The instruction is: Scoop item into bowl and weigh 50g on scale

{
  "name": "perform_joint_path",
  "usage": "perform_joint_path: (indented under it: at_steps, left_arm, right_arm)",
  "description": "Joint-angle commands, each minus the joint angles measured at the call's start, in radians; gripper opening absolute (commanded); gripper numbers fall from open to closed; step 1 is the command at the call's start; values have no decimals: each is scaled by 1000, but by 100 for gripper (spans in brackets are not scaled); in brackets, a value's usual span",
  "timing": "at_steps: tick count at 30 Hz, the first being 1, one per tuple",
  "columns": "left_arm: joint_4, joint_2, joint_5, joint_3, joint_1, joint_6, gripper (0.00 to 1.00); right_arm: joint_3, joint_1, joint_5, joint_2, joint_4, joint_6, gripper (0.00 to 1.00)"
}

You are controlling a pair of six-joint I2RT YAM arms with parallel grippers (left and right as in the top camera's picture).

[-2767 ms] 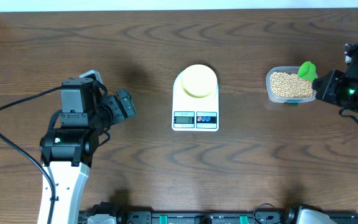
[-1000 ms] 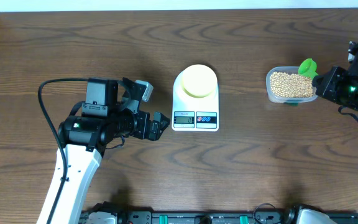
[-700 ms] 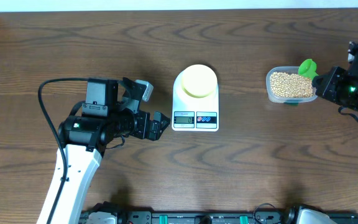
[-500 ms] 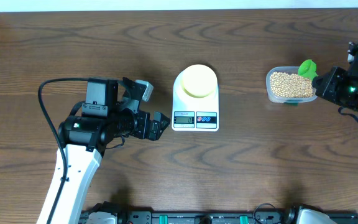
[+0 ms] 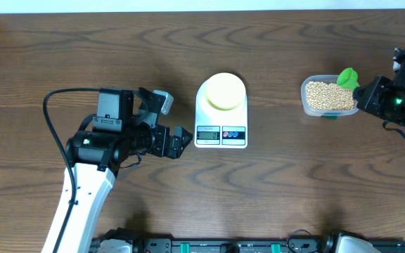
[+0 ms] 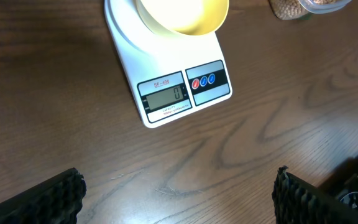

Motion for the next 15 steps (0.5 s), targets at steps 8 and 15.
perform_joint_path:
  at_steps: [8,15]
  left_arm:
    - [0,0,16,2,-2,17,98]
    - [0,0,16,2,-2,18,98]
  right_arm:
    - [-1,5,-8,0,-6,-202,1]
    - [-1,5,116,0,-56,-243,1]
